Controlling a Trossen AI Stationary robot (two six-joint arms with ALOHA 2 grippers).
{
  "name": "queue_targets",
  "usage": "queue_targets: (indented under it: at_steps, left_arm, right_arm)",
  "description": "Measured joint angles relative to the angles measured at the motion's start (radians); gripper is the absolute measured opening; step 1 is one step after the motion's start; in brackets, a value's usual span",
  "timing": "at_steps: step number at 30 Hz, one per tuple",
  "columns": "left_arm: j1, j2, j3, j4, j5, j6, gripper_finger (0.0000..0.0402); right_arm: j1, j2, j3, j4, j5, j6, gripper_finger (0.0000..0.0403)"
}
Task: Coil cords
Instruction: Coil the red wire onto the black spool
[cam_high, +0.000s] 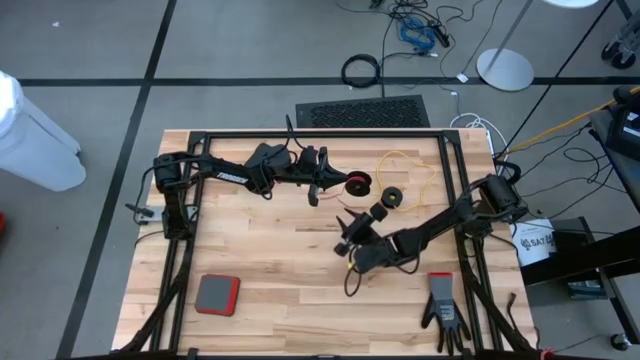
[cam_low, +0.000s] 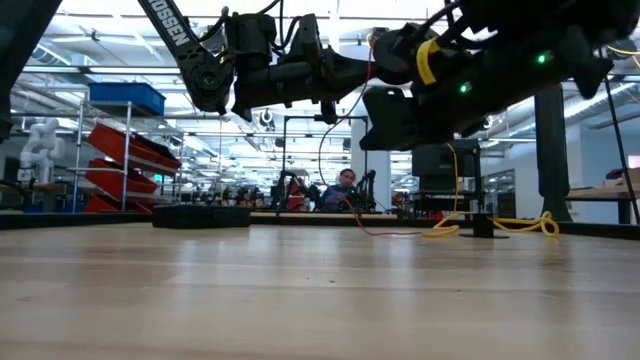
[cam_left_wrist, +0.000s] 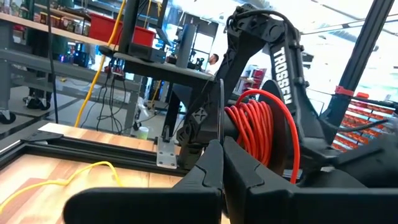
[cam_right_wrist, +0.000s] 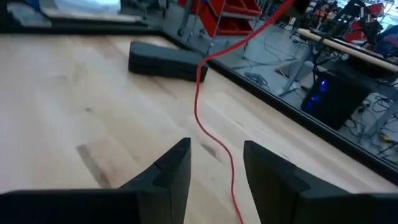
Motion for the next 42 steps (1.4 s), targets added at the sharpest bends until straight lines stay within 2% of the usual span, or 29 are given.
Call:
queue_targets:
  at_steps: [3,7,13,18,21,28,33,38,42]
  left_arm:
    - [0.000,0.000,0.000,0.000,0.000,0.000,0.0000]
    - [0.000,0.000,0.000,0.000,0.000,0.002,0.0000]
    - [0.000,0.000,0.000,0.000,0.000,0.003,0.0000]
    - [0.000,0.000,0.000,0.000,0.000,0.002,0.0000]
    - [0.000,0.000,0.000,0.000,0.000,0.002,0.0000]
    - [0.000,0.000,0.000,0.000,0.002,0.003,0.0000]
    - [0.000,0.000,0.000,0.001,0.003,0.002,0.0000]
    - [0.000,0.000,0.000,0.001,0.004,0.002,0.0000]
    - [0.000,0.000,0.000,0.002,0.005,0.002,0.0000]
  right_arm:
    - [-0.022,0.000,-0.064,0.178,-0.014,-0.075,0.0134]
    - [-0.075,0.002,-0.146,0.424,-0.153,-0.172,0.0134]
    - [-0.139,0.002,-0.185,0.626,-0.299,-0.333,0.0134]
    - [-0.170,0.002,-0.185,0.667,-0.318,-0.388,0.0134]
    - [-0.184,0.002,-0.186,0.708,-0.364,-0.424,0.0134]
    - [-0.215,0.002,-0.186,0.749,-0.374,-0.453,0.0134]
    - [-0.235,0.002,-0.186,0.761,-0.468,-0.453,0.0132]
    - [-0.243,0.002,-0.186,0.764,-0.474,-0.453,0.0102]
    - [-0.248,0.002,-0.186,0.764,-0.537,-0.460,0.0062]
